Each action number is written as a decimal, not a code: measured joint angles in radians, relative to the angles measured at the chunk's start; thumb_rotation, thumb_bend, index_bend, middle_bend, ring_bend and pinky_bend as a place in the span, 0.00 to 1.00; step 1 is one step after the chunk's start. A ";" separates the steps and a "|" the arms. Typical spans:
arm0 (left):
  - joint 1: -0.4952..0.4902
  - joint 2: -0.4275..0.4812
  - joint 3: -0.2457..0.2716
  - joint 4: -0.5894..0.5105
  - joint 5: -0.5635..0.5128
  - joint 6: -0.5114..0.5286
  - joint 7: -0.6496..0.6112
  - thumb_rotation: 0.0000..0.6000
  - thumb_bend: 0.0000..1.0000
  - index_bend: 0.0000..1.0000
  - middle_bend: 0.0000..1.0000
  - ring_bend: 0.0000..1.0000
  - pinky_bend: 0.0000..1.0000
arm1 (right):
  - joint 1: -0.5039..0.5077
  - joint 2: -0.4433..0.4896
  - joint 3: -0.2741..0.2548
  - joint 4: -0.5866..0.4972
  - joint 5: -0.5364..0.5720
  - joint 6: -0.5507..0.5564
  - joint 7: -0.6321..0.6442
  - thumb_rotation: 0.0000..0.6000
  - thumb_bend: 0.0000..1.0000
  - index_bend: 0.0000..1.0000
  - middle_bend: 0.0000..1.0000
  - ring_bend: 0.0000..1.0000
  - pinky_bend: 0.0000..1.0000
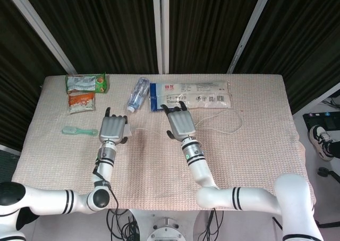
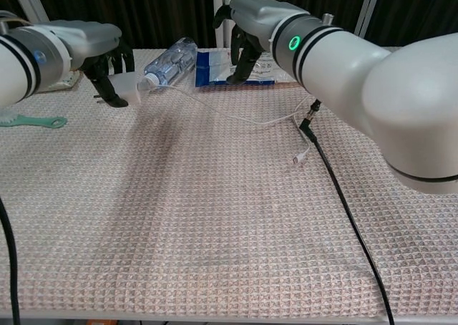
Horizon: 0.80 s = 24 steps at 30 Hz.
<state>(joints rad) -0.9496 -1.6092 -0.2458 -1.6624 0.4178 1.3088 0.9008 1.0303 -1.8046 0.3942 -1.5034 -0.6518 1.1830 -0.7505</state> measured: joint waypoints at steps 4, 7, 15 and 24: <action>0.017 -0.012 0.020 0.034 -0.020 -0.051 -0.015 1.00 0.20 0.29 0.37 0.18 0.03 | -0.059 0.092 -0.039 -0.077 -0.030 0.011 0.017 1.00 0.16 0.11 0.38 0.23 0.08; 0.028 -0.014 0.025 0.044 -0.014 -0.073 -0.038 1.00 0.19 0.19 0.27 0.10 0.01 | -0.102 0.157 -0.064 -0.124 -0.051 0.013 0.043 1.00 0.16 0.10 0.34 0.21 0.08; 0.107 0.064 0.044 0.007 0.161 -0.026 -0.170 1.00 0.18 0.20 0.26 0.10 0.00 | -0.227 0.334 -0.138 -0.235 -0.167 0.034 0.151 1.00 0.19 0.10 0.29 0.17 0.08; 0.353 0.306 0.151 -0.017 0.475 0.120 -0.472 1.00 0.17 0.22 0.27 0.10 0.00 | -0.446 0.562 -0.248 -0.317 -0.425 0.141 0.400 1.00 0.27 0.12 0.25 0.12 0.08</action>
<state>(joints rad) -0.5962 -1.3035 -0.0946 -1.6790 0.8923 1.4290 0.4291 0.5846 -1.2422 0.1458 -1.8199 -1.0772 1.3237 -0.3502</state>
